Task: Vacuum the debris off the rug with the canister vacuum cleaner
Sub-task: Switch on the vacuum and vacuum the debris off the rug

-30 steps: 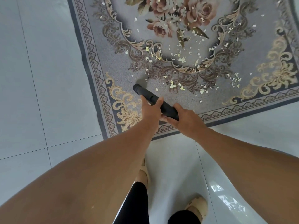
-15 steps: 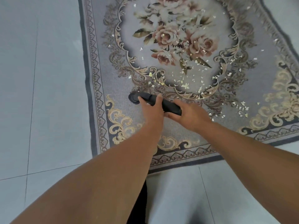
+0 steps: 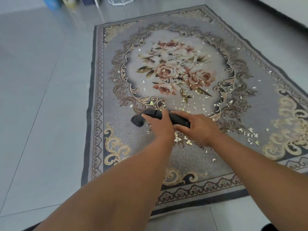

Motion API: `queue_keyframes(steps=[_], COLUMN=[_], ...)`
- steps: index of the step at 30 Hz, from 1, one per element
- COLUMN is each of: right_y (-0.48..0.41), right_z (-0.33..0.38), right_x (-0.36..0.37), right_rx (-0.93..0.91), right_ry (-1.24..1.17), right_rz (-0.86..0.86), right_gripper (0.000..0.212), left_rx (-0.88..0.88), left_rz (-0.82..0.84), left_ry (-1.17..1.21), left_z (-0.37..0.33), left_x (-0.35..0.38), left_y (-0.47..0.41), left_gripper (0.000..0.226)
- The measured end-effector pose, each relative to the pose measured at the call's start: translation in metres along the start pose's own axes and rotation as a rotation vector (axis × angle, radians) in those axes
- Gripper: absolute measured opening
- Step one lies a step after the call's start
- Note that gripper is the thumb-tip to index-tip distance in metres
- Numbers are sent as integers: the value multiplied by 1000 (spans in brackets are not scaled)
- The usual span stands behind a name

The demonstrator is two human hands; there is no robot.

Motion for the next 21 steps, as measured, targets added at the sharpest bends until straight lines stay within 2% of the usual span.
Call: queue_keyframes(steps=[7,13,21], right_y=[15,37,19], right_z=[-7,-28,24], right_x=[6,14,10], right_rx=[-4,48,-28], right_ry=[-22,-25,-7], right_rz=[38,83,-4], right_gripper=[59,58,58], left_rx=[20,4,48], left_rz=[72,88,7], left_ry=[-26,-98,-47], left_z=[7,24,3], left_x=[6,14,-10], left_y=[4,21,-5], left_gripper=[98,89,74])
Point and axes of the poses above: each hand's wrist, its own y-axis away from the middle knuckle, its own x-axis out of the palm, z = x × y, the point moved 10 cm from there along -y, towards the middle knuckle, and after that the axes turned 10 degrees about y, right-handed, at the moved point
